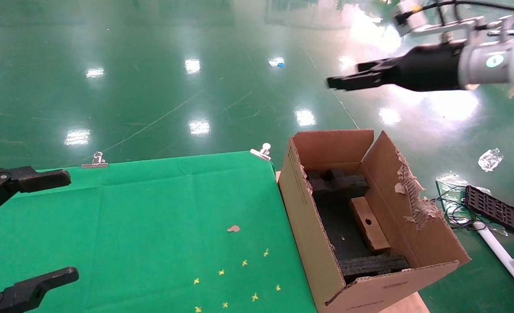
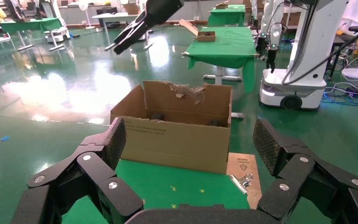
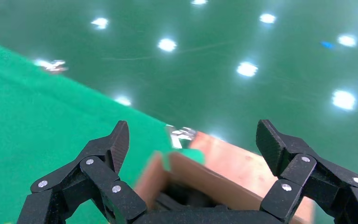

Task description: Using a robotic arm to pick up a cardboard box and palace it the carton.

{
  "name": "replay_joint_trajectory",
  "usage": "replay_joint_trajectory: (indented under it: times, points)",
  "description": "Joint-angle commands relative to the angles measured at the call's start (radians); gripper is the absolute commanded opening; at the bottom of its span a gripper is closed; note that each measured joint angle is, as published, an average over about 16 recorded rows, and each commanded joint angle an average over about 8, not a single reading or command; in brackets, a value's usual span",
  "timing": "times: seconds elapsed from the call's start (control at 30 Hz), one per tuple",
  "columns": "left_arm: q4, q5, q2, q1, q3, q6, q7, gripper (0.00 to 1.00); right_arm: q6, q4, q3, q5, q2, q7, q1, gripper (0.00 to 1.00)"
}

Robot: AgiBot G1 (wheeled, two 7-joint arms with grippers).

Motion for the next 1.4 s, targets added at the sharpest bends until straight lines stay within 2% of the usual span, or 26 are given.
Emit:
replay_joint_trajectory:
  times: [0.03, 1.4]
  points:
    - [0.0, 0.0, 0.0, 0.0, 0.0, 0.0, 0.0, 1.0, -0.011, 0.035, 0.034, 0.013, 0.004, -0.009, -0.036, 1.0]
    - [0.0, -0.001, -0.001, -0.001, 0.002, -0.001, 0.001, 1.0, -0.233, 0.751, 0.734, 0.287, 0.083, -0.198, -0.769, 1.0]
